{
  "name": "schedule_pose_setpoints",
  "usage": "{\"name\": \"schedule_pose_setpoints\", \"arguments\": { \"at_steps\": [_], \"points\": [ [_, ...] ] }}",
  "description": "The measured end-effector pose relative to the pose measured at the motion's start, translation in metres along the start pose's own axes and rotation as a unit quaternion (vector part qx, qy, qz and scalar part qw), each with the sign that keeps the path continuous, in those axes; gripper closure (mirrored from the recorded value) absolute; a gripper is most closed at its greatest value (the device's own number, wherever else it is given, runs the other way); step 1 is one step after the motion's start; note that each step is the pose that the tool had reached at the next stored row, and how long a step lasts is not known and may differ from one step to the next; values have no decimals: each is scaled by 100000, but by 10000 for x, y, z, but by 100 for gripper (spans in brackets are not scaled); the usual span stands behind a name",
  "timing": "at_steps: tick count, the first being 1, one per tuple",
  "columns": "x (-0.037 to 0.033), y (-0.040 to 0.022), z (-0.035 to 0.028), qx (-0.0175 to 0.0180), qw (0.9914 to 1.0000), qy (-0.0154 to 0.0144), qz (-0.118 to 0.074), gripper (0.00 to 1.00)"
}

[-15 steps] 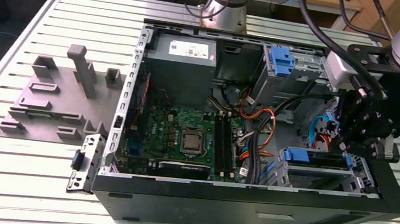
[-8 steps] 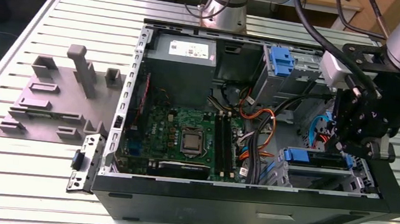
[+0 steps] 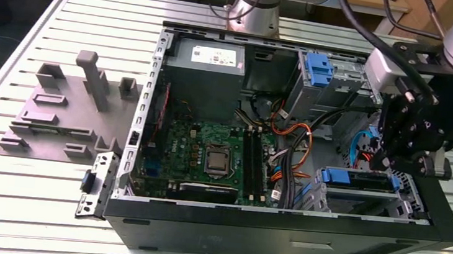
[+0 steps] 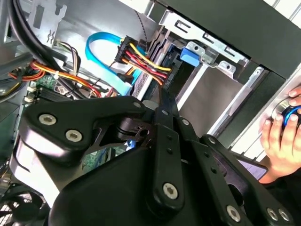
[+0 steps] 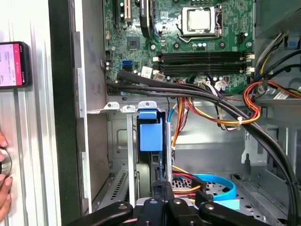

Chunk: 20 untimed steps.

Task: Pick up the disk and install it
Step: 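Insert the second disk wire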

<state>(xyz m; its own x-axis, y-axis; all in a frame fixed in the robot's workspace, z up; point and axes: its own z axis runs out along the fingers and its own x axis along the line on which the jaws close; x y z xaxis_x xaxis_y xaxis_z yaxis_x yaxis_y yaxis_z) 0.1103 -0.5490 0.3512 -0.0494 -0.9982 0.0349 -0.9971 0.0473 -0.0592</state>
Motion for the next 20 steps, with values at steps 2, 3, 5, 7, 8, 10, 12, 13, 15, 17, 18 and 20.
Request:
{"name": "schedule_pose_setpoints", "arguments": {
  "at_steps": [2, 3, 5, 7, 8, 10, 12, 13, 15, 17, 18, 20],
  "points": [
    [-8, -2, -30, -424, 99999, 18, -19, 89],
    [-9, -2, -40, -690, 99998, 15, -24, 89],
    [-11, -3, -58, -1181, 99993, 27, -43, 89],
    [-17, -3, -79, -1418, 99990, 35, -43, 89],
    [-26, -3, -91, -1476, 99989, 30, -44, 89],
    [-48, -4, -116, -1526, 99988, 82, -53, 89],
    [-65, -5, -132, -1606, 99987, 182, -67, 89],
    [-74, -5, -141, -1657, 99986, 226, -67, 89],
    [-94, -6, -163, -1745, 99984, 303, -74, 89],
    [-120, -6, -184, -1801, 99983, 424, -78, 89],
    [-131, -6, -193, -1828, 99982, 475, -83, 89],
    [-152, -7, -210, -1888, 99980, 589, -90, 89]
  ]
}}
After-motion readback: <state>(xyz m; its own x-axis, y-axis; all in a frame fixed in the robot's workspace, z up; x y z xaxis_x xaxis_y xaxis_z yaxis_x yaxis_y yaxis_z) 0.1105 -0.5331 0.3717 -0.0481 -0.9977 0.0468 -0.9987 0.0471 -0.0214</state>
